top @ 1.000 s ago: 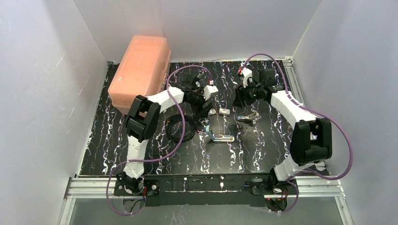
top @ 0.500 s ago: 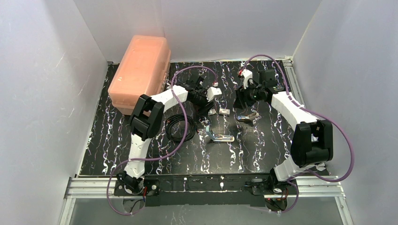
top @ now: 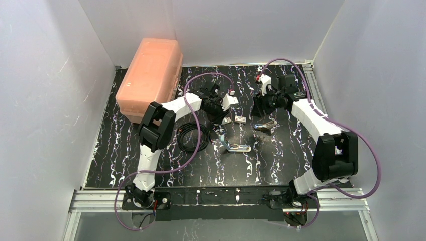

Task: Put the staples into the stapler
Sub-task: Pick up the staple box from the center of the board.

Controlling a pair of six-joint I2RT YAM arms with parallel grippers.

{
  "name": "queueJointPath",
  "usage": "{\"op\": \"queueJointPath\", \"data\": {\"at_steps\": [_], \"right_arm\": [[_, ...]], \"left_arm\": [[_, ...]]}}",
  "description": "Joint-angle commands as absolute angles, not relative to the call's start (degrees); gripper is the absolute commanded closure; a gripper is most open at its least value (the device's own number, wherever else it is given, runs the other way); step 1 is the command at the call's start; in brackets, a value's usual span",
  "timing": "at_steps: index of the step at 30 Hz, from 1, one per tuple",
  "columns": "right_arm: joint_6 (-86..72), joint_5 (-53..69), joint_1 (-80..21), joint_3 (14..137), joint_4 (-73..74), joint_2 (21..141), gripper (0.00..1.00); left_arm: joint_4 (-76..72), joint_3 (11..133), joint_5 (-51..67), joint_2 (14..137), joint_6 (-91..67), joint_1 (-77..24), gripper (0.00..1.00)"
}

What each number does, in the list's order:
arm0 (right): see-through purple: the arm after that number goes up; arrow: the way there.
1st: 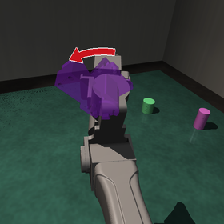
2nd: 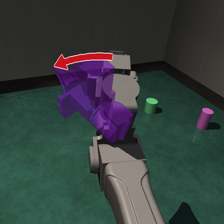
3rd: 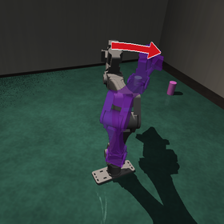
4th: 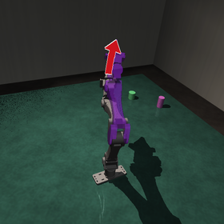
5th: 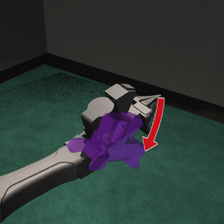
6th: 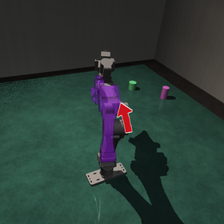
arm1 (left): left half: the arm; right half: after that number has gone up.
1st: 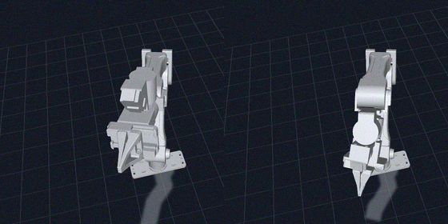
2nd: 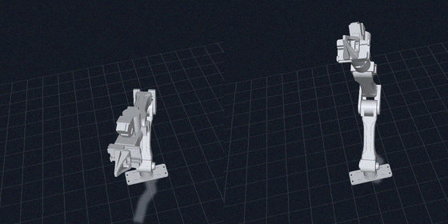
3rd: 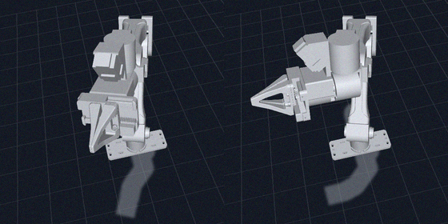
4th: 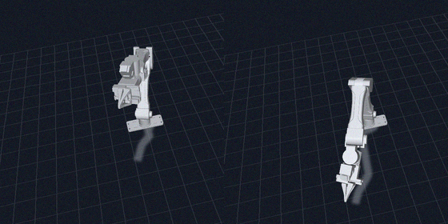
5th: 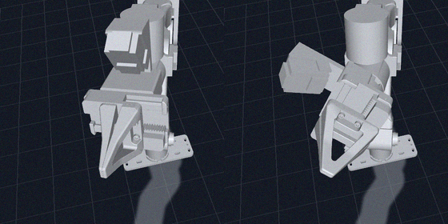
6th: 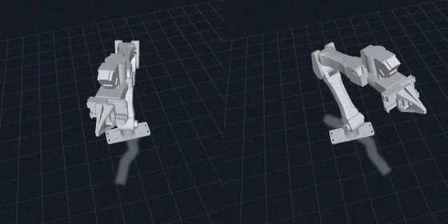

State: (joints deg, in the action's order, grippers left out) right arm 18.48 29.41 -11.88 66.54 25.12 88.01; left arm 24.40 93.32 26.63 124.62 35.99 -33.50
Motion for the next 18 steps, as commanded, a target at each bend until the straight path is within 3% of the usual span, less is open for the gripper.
{"op": "queueJointPath", "data": {"at_steps": [1,18], "right_arm": [[19.36,28.87,-11.54,65.92,26.38,85.76,0.37],[21.08,26.92,-11.56,65.62,29.61,82.67,0.37]], "left_arm": [[25.16,91.2,25.21,119.61,34.75,-33.66,0.83],[27.66,81.83,24.15,102.62,33.83,-33.57,0.86]]}}
